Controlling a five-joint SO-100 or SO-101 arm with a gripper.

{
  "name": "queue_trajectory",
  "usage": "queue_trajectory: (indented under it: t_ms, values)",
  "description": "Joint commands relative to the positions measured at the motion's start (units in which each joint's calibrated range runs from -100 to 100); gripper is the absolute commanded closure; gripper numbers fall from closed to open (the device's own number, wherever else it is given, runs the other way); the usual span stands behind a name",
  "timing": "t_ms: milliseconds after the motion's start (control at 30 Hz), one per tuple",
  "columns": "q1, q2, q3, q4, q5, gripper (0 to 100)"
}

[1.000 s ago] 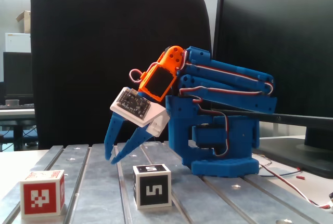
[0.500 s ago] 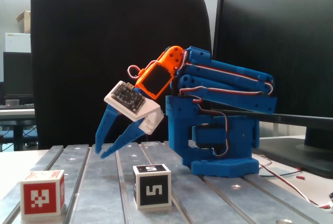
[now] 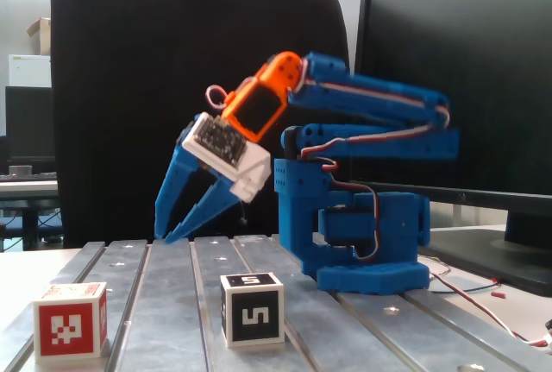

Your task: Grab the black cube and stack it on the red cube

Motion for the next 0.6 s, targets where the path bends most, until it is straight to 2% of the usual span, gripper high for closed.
queue_trajectory:
  t_ms: [0,200,400,567]
  values:
    - [-2.89,10.65,-9.93,-0.05,3.02,98]
    - [-8.13,27.20,-21.24,0.03,8.49,99]
    - [-16.03,37.30,-26.76,-0.57,17.17,99]
    - [-22.23,44.57,-33.18,4.39,20.70,98]
